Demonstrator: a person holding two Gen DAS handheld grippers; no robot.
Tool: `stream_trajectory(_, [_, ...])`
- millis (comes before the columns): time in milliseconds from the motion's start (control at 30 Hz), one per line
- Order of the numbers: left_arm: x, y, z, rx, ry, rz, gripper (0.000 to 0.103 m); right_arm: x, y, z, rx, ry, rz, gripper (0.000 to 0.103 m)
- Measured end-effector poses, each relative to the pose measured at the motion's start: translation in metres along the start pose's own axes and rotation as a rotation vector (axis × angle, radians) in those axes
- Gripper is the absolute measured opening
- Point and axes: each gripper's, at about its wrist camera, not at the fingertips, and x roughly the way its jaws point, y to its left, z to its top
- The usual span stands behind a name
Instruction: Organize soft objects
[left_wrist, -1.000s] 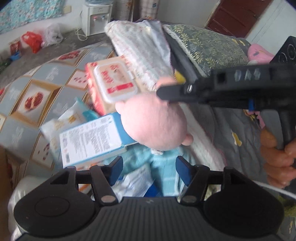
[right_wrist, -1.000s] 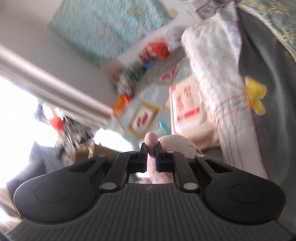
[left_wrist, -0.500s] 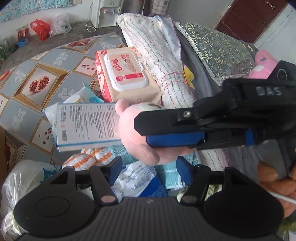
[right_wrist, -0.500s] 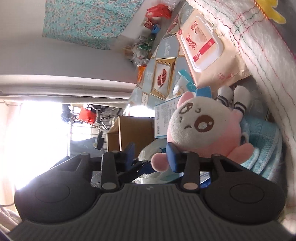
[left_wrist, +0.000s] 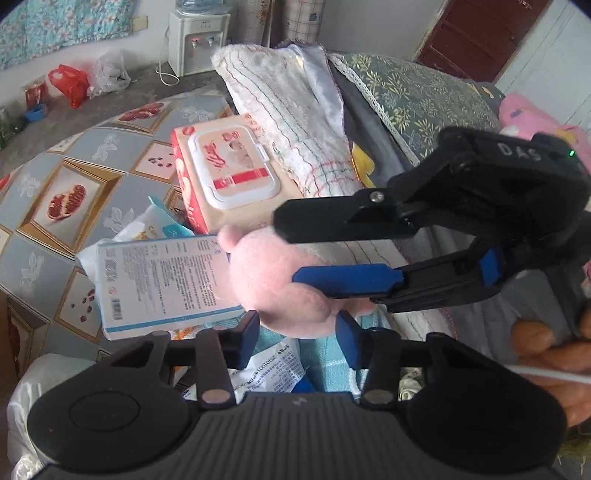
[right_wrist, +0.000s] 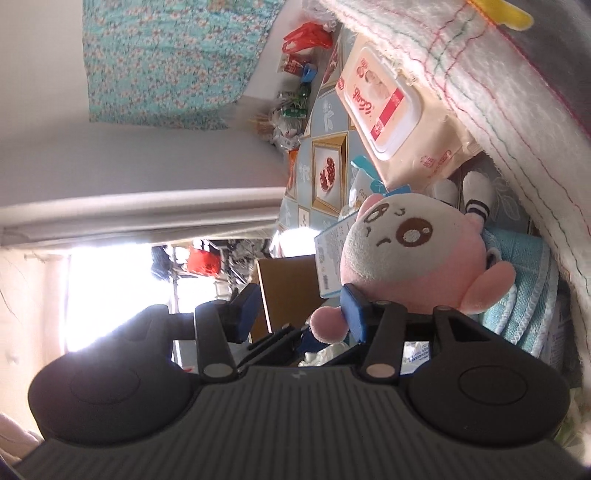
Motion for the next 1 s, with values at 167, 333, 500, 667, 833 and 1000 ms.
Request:
stream_trajectory(167, [-0.014,0.003,0.003,-0.018,-0.034,-0.008,0.038,0.003,-0.006,0.002,0.037,-0.003,0.021,0.048])
stream_trajectory(333, [-0.018,0.007,0.004,-0.037,-0.055,-0.014,0.025,0.008,-0.008,0.003,0.049,-0.005,0.028,0.048])
stream_trajectory(500, [-0.015,0.011,0.002,-0.051,-0.059,-0.006,0.016,0.007,-0.008,0.003,0.044,-0.007,0.023,0.048])
stream_trajectory(667, [-0.016,0.015,0.001,-0.063,-0.072,-0.014,0.014,-0.006,0.008,0.008,-0.043,-0.071,-0.011,0.050])
stream_trajectory(833, [-0.017,0.020,0.001,-0.083,-0.078,0.008,0.013,-0.020,0.009,0.027,-0.101,-0.193,-0.225,0.060])
stream_trajectory(1000, [-0.021,0.027,0.001,-0.116,-0.089,0.041,0.013,0.004,0.005,0.035,-0.141,-0.110,-0.344,0.063])
